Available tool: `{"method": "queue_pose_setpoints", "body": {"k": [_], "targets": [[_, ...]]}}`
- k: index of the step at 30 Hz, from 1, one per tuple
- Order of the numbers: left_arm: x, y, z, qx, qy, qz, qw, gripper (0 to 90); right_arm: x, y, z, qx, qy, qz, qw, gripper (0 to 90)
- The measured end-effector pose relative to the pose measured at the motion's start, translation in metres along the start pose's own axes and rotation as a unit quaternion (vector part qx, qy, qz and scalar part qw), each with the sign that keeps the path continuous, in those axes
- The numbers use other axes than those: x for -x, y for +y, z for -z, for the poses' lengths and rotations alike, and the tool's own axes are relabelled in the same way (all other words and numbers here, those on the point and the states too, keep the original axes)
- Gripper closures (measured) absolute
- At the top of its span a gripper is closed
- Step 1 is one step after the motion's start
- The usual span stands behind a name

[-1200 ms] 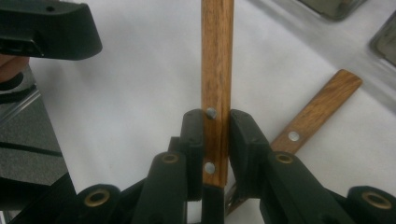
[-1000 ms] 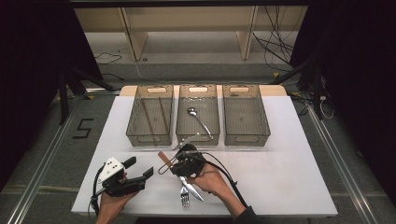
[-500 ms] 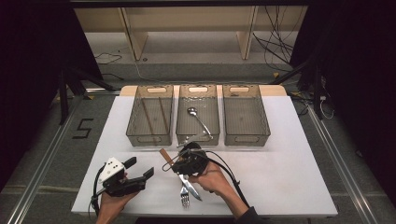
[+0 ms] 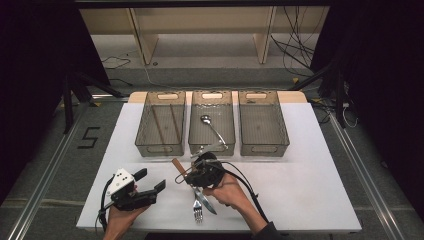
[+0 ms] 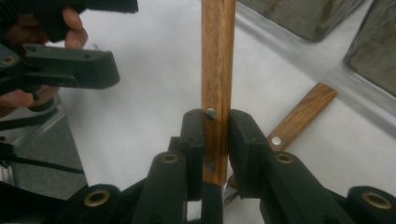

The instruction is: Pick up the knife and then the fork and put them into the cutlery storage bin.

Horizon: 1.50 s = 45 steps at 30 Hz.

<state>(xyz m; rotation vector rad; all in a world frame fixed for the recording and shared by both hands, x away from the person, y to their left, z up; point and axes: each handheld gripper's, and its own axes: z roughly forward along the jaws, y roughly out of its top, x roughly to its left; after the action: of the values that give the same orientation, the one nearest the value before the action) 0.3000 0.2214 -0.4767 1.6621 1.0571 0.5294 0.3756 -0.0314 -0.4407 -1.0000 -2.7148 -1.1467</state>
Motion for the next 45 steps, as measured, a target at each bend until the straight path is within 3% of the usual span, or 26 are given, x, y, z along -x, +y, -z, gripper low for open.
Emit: {"method": "queue_pose_setpoints", "body": {"k": [4, 10, 27, 30, 36, 39, 45], "targets": [[-0.001, 0.000, 0.000, 0.000, 0.003, -0.002, 1.0000, 17.4, -0.008, 0.001, -0.016, -0.038, -0.016, 0.020, 0.9989, 76.8], [-0.001, 0.000, 0.001, 0.003, 0.005, 0.004, 1.0000, 17.4, -0.016, 0.001, -0.039, -0.092, -0.042, 0.043, 0.9939, 76.8], [-0.002, 0.000, 0.001, 0.003, 0.008, 0.003, 1.0000, 17.4, -0.024, -0.001, -0.050, -0.121, -0.062, 0.062, 0.9888, 76.3], [-0.001, 0.001, 0.001, 0.003, 0.008, 0.002, 1.0000, 17.4, -0.026, -0.002, -0.052, -0.133, -0.059, 0.069, 0.9870, 75.2], [-0.001, 0.001, 0.001, 0.003, 0.007, 0.003, 1.0000, 17.4, -0.031, -0.003, -0.054, -0.137, -0.076, 0.088, 0.9838, 75.2], [-0.001, 0.001, 0.001, 0.003, 0.008, 0.003, 1.0000, 17.4, -0.036, -0.003, -0.055, -0.142, -0.091, 0.101, 0.9804, 75.2], [-0.001, 0.001, 0.002, 0.003, 0.009, 0.003, 0.9999, 17.6, -0.038, -0.003, -0.055, -0.138, -0.093, 0.102, 0.9807, 76.8]]}}
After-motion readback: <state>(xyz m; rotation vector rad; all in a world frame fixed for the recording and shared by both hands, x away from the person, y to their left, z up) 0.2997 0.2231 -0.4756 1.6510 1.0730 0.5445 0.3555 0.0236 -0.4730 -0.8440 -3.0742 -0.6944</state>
